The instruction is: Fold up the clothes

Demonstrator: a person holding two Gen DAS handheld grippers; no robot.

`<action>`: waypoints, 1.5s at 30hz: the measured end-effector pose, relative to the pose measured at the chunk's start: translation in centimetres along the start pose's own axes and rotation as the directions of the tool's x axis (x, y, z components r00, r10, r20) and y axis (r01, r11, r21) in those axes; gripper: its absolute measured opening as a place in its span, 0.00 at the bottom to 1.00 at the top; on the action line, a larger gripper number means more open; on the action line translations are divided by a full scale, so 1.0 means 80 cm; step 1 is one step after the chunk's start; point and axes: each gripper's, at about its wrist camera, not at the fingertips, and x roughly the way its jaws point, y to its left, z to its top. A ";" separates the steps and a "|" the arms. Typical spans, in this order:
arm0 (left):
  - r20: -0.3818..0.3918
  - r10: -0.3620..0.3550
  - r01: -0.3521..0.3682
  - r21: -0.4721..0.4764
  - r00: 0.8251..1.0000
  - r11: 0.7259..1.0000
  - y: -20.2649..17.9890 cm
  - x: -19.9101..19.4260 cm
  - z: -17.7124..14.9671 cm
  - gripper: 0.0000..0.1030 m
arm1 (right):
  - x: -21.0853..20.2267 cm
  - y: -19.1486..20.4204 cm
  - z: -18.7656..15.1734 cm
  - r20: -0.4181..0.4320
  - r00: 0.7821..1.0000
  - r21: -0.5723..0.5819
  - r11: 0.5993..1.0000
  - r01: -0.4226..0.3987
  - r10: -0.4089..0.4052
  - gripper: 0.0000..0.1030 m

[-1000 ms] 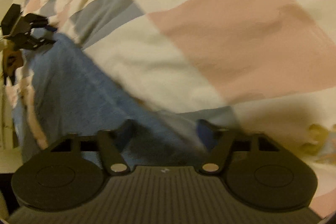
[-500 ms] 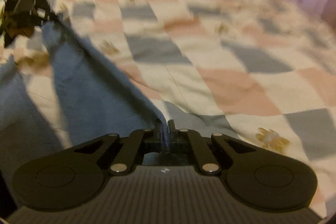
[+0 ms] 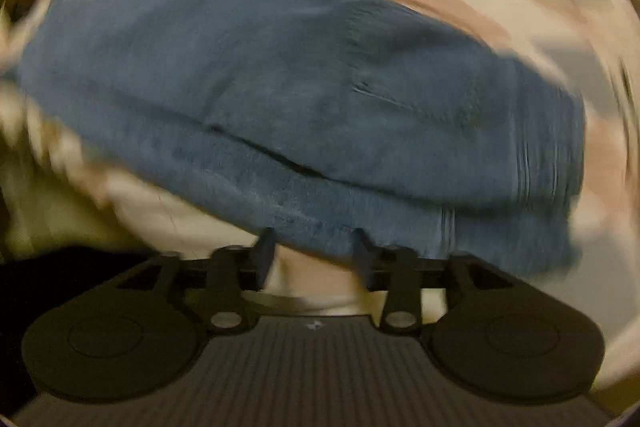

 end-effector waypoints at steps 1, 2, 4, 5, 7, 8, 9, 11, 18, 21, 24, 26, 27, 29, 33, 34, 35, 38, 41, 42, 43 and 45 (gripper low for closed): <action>-0.001 0.002 -0.002 -0.026 1.000 1.000 0.001 -0.002 -0.002 0.31 | -0.008 -0.019 -0.005 0.045 0.999 0.117 0.993 -0.034 0.029 0.50; 0.003 0.001 0.000 -0.057 1.000 0.998 0.004 -0.004 -0.003 0.35 | -0.015 -0.041 -0.009 0.097 0.994 0.241 0.968 -0.070 0.047 0.50; 0.022 -0.008 0.011 -0.124 1.000 0.992 0.014 -0.005 0.004 0.36 | -0.021 -0.094 -0.019 0.214 0.975 0.497 0.854 -0.155 0.052 0.50; 0.031 -0.008 0.013 -0.151 0.999 0.988 0.019 -0.003 0.010 0.36 | -0.021 -0.116 -0.027 0.269 0.962 0.598 0.775 -0.203 0.044 0.50; 0.054 -0.012 0.023 -0.214 0.998 0.977 0.028 0.009 0.018 0.36 | -0.015 -0.162 -0.051 0.416 0.909 0.747 0.565 -0.350 0.013 0.50; 0.069 -0.022 0.039 -0.257 0.997 0.966 0.034 0.019 0.020 0.36 | -0.010 -0.177 -0.060 0.468 0.884 0.772 0.493 -0.401 -0.014 0.50; 0.085 -0.031 0.055 -0.299 0.996 0.953 0.041 0.029 0.023 0.36 | -0.003 -0.189 -0.068 0.507 0.861 0.780 0.447 -0.438 -0.041 0.50; 0.116 -0.044 0.084 -0.373 0.992 0.924 0.052 0.048 0.025 0.36 | 0.009 -0.202 -0.075 0.556 0.827 0.772 0.417 -0.479 -0.080 0.52; 0.236 0.003 0.105 -0.442 0.972 0.891 0.079 0.079 -0.016 0.42 | 0.021 -0.176 -0.086 0.680 0.716 0.648 0.585 -0.488 -0.156 0.62; 0.316 0.030 0.138 -0.494 0.948 0.859 0.108 0.091 -0.047 0.44 | 0.023 -0.135 -0.119 0.725 0.665 0.611 0.611 -0.503 -0.177 0.64; 0.363 0.033 0.204 -0.592 0.931 0.780 0.147 0.104 -0.078 0.45 | 0.021 -0.094 -0.153 0.747 0.634 0.603 0.604 -0.521 -0.198 0.65; 0.387 0.016 0.265 -0.660 0.922 0.703 0.175 0.108 -0.091 0.44 | 0.017 -0.065 -0.173 0.742 0.643 0.621 0.558 -0.550 -0.192 0.67; 0.399 0.006 0.296 -0.691 0.917 0.660 0.188 0.110 -0.097 0.44 | 0.011 -0.054 -0.180 0.747 0.639 0.613 0.564 -0.553 -0.184 0.67; 0.439 0.004 0.346 -0.713 0.899 0.610 0.208 0.113 -0.099 0.50 | -0.004 -0.038 -0.189 0.746 0.635 0.610 0.589 -0.530 -0.201 0.75; 0.435 -0.021 0.391 -0.786 0.900 0.478 0.226 0.144 -0.098 0.50 | -0.027 -0.028 -0.204 0.763 0.603 0.602 0.598 -0.529 -0.233 0.78; 0.438 -0.019 0.398 -0.798 0.899 0.453 0.226 0.151 -0.099 0.50 | -0.030 -0.030 -0.201 0.766 0.600 0.596 0.603 -0.530 -0.231 0.78; 0.440 -0.006 0.398 -0.806 0.898 0.439 0.224 0.158 -0.098 0.50 | -0.031 -0.035 -0.195 0.762 0.605 0.595 0.617 -0.515 -0.230 0.78; 0.434 0.025 0.391 -0.835 0.901 0.387 0.223 0.177 -0.093 0.50 | -0.025 -0.055 -0.167 0.741 0.629 0.607 0.634 -0.479 -0.234 0.78; 0.447 0.056 0.409 -0.856 0.893 0.315 0.230 0.184 -0.087 0.35 | -0.015 -0.073 -0.149 0.731 0.637 0.629 0.606 -0.487 -0.246 0.78; 0.460 0.069 0.420 -0.855 0.886 0.303 0.233 0.182 -0.086 0.29 | -0.011 -0.081 -0.141 0.734 0.632 0.628 0.601 -0.493 -0.249 0.78; 0.476 0.083 0.434 -0.849 0.875 0.301 0.236 0.179 -0.085 0.11 | -0.008 -0.087 -0.135 0.733 0.630 0.633 0.598 -0.492 -0.258 0.78; 0.497 0.106 0.445 -0.838 0.861 0.315 0.240 0.173 -0.080 0.03 | -0.005 -0.097 -0.126 0.711 0.637 0.660 0.593 -0.461 -0.296 0.78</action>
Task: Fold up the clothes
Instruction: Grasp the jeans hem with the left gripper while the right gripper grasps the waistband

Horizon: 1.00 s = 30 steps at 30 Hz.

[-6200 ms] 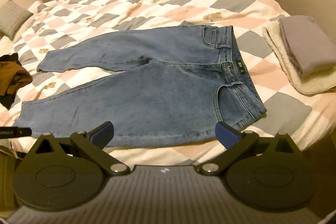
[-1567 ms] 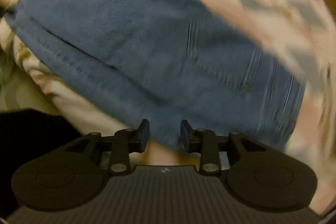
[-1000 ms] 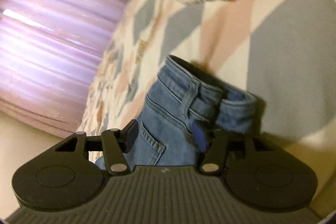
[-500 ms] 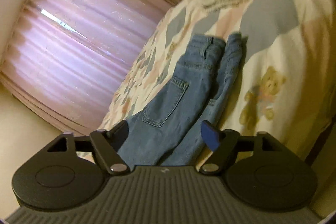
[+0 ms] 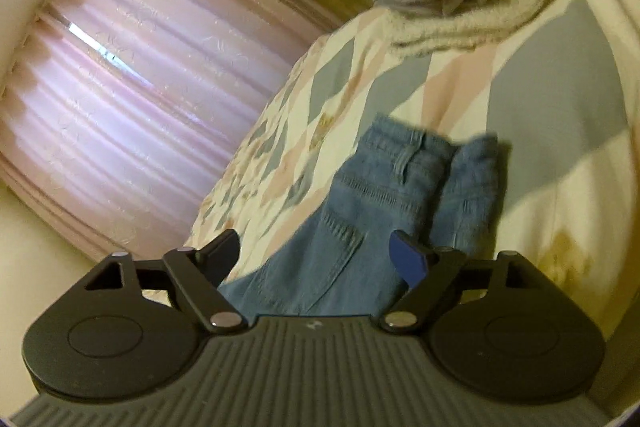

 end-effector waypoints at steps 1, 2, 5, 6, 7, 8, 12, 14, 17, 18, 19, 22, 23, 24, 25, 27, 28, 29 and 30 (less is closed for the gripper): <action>-0.005 0.013 -0.013 0.020 1.000 1.000 -0.002 0.003 0.000 0.05 | 0.006 -0.002 0.004 0.007 1.000 0.001 1.000 0.016 -0.016 0.78; -0.015 0.032 -0.031 0.033 0.999 0.999 -0.002 0.007 -0.002 0.08 | 0.011 -0.005 0.009 0.009 1.000 0.012 1.000 0.022 -0.022 0.78; -0.048 0.080 -0.078 0.045 0.996 0.996 0.006 0.021 -0.009 0.16 | 0.029 -0.016 0.023 0.003 0.998 0.057 0.997 0.061 -0.061 0.78; -0.041 0.083 -0.081 0.054 0.996 0.995 0.008 0.023 -0.012 0.16 | 0.035 -0.019 0.027 -0.006 0.997 0.066 0.995 0.075 -0.074 0.78; -0.033 0.086 -0.084 0.065 0.996 0.994 0.007 0.024 -0.014 0.16 | 0.041 -0.022 0.030 -0.020 0.995 0.074 0.993 0.097 -0.096 0.77; -0.025 0.089 -0.087 0.079 0.996 0.993 0.004 0.025 -0.015 0.15 | 0.048 -0.025 0.033 -0.032 0.993 0.078 0.990 0.119 -0.116 0.76; -0.016 0.099 -0.097 0.128 0.995 0.987 -0.002 0.026 -0.018 0.15 | 0.077 -0.043 0.042 -0.092 0.983 0.107 0.980 0.169 -0.159 0.59; -0.021 0.095 -0.091 0.142 0.995 0.986 -0.002 0.026 -0.019 0.19 | 0.092 -0.049 0.045 -0.118 0.977 0.124 0.974 0.191 -0.177 0.58; -0.027 0.100 -0.093 0.182 0.995 0.979 -0.008 0.026 -0.018 0.19 | 0.114 -0.048 0.050 -0.138 0.971 0.091 0.974 0.207 -0.194 0.55; -0.029 0.102 -0.094 0.197 0.994 0.976 -0.011 0.026 -0.017 0.18 | 0.120 -0.043 0.051 -0.144 0.967 0.047 0.975 0.217 -0.208 0.44; -0.031 0.104 -0.095 0.211 0.994 0.973 -0.013 0.026 -0.017 0.11 | 0.126 -0.038 0.052 -0.149 0.966 0.009 0.976 0.217 -0.213 0.21; -0.018 0.075 -0.068 0.252 0.997 0.965 -0.027 0.014 -0.005 0.01 | 0.124 -0.017 0.066 -0.127 0.972 -0.056 0.980 0.192 -0.197 0.19; 0.000 0.057 -0.055 0.270 0.998 0.961 -0.033 0.003 0.001 0.02 | 0.120 -0.007 0.071 -0.113 0.975 -0.080 0.980 0.182 -0.190 0.18; 0.024 0.039 -0.044 0.294 0.999 0.955 -0.041 -0.009 0.007 0.02 | 0.111 0.008 0.076 -0.095 0.980 -0.113 0.980 0.166 -0.177 0.17; 0.054 0.014 -0.031 0.320 0.998 0.947 -0.048 -0.024 0.013 0.03 | 0.103 0.023 0.082 -0.078 0.984 -0.147 0.978 0.149 -0.162 0.16; 0.107 -0.025 -0.014 0.351 0.994 0.936 -0.056 -0.057 0.023 0.03 | 0.083 0.048 0.090 -0.051 0.989 -0.206 0.970 0.128 -0.141 0.15; 0.131 -0.043 -0.008 0.364 0.990 0.931 -0.060 -0.073 0.028 0.03 | 0.073 0.058 0.093 -0.039 0.990 -0.228 0.966 0.121 -0.133 0.15; 0.153 -0.059 -0.002 0.374 0.986 0.927 -0.061 -0.090 0.031 0.03 | 0.064 0.062 0.095 -0.028 0.991 -0.239 0.964 0.117 -0.127 0.14; 0.173 -0.074 0.002 0.382 0.982 0.924 -0.059 -0.106 0.032 0.03 | 0.054 0.062 0.096 -0.020 0.992 -0.238 0.965 0.113 -0.121 0.14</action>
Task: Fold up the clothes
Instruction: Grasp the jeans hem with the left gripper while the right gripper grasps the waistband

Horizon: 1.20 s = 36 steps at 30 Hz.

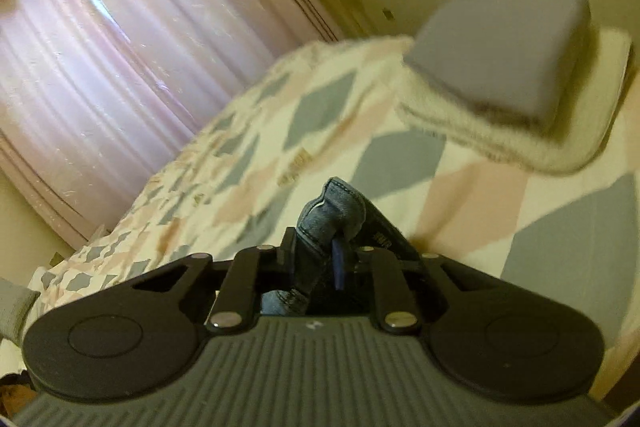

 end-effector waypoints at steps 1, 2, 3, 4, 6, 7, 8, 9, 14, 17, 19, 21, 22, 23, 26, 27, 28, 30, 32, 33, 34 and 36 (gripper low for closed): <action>0.020 -0.001 0.001 0.009 1.000 1.000 0.002 -0.014 0.000 0.03 | -0.009 -0.005 -0.001 0.008 1.000 0.014 1.000 -0.004 0.003 0.14; 0.029 0.005 -0.006 0.021 1.000 1.000 0.005 -0.023 -0.004 0.03 | -0.017 -0.011 -0.004 0.014 1.000 0.028 1.000 -0.006 0.006 0.14; 0.025 0.018 -0.019 0.038 1.000 0.999 0.008 -0.027 -0.012 0.04 | -0.020 -0.020 -0.012 0.012 1.000 0.037 0.999 0.002 -0.003 0.15; -0.001 0.041 -0.041 0.060 0.999 0.997 0.012 -0.024 -0.025 0.05 | -0.020 -0.030 -0.024 -0.005 1.000 0.039 0.999 0.028 -0.028 0.15; -0.084 0.091 -0.083 0.090 0.992 0.993 0.022 -0.006 -0.057 0.05 | -0.012 -0.058 -0.053 -0.055 0.996 0.077 0.994 0.073 -0.069 0.15; -0.139 0.105 -0.095 0.081 0.985 0.992 0.030 0.006 -0.075 0.05 | -0.007 -0.073 -0.068 -0.083 0.993 0.110 0.990 0.091 -0.082 0.18; -0.191 0.109 -0.099 0.061 0.976 0.993 0.038 0.018 -0.092 0.06 | -0.003 -0.088 -0.081 -0.102 0.991 0.155 0.983 0.096 -0.081 0.20; -0.210 0.108 -0.102 0.036 0.972 0.994 0.044 0.024 -0.104 0.08 | -0.001 -0.101 -0.092 -0.105 0.992 0.200 0.976 0.084 -0.064 0.19; -0.200 0.061 -0.077 -0.071 0.978 0.994 0.054 0.025 -0.109 0.20 | 0.010 -0.104 -0.098 -0.080 0.996 0.224 0.974 -0.014 0.032 0.38; -0.213 0.063 -0.076 -0.051 0.975 0.996 0.047 0.032 -0.104 0.13 | 0.028 -0.100 -0.088 -0.109 0.994 0.216 0.976 0.023 0.000 0.23; -0.217 0.078 -0.088 -0.038 0.973 0.995 0.044 0.035 -0.104 0.00 | 0.035 -0.102 -0.084 -0.104 0.995 0.219 0.976 0.024 -0.001 0.15; -0.220 0.085 -0.096 -0.036 0.972 0.995 0.044 0.037 -0.105 0.00 | 0.029 -0.096 -0.082 -0.075 0.997 0.182 0.983 0.001 0.012 0.11; -0.218 0.083 -0.094 -0.039 0.972 0.995 0.045 0.035 -0.104 0.00 | 0.019 -0.087 -0.081 -0.048 0.999 0.137 0.991 -0.005 0.012 0.09; -0.215 0.081 -0.091 -0.038 0.973 0.995 0.046 0.033 -0.102 0.01 | 0.009 -0.078 -0.079 -0.023 1.000 0.095 0.995 -0.010 0.012 0.08; -0.207 0.074 -0.080 -0.022 0.976 0.997 0.046 0.025 -0.095 0.02 | -0.020 -0.060 -0.073 0.020 1.000 0.048 0.999 -0.009 0.008 0.08; -0.204 0.075 -0.079 -0.009 0.976 0.997 0.045 0.023 -0.093 0.03 | -0.026 -0.060 -0.072 0.019 1.000 0.048 0.999 -0.006 0.005 0.08; -0.202 0.074 -0.076 0.002 0.976 0.997 0.044 0.022 -0.091 0.03 | -0.029 -0.062 -0.074 0.015 1.000 0.053 0.999 0.002 -0.003 0.08; -0.200 0.074 -0.072 0.016 0.977 0.997 0.042 0.019 -0.089 0.03 | -0.033 -0.071 -0.080 0.003 1.000 0.073 0.997 0.019 -0.019 0.08; -0.196 0.072 -0.071 0.015 0.978 0.997 0.042 0.015 -0.088 0.03 | -0.036 -0.082 -0.088 -0.003 1.000 0.112 0.993 0.031 -0.031 0.08; -0.194 0.071 -0.070 0.013 0.978 0.997 0.043 0.013 -0.088 0.03 | -0.033 -0.088 -0.093 -0.010 0.999 0.125 0.991 0.043 -0.042 0.08; -0.193 0.070 -0.069 0.010 0.979 0.998 0.043 0.011 -0.088 0.03 | -0.028 -0.093 -0.098 -0.024 0.998 0.130 0.990 0.063 -0.060 0.07; -0.205 0.075 -0.076 0.004 0.976 0.997 0.047 0.013 -0.093 0.03 | -0.017 -0.103 -0.107 -0.045 0.996 0.142 0.986 0.088 -0.082 0.07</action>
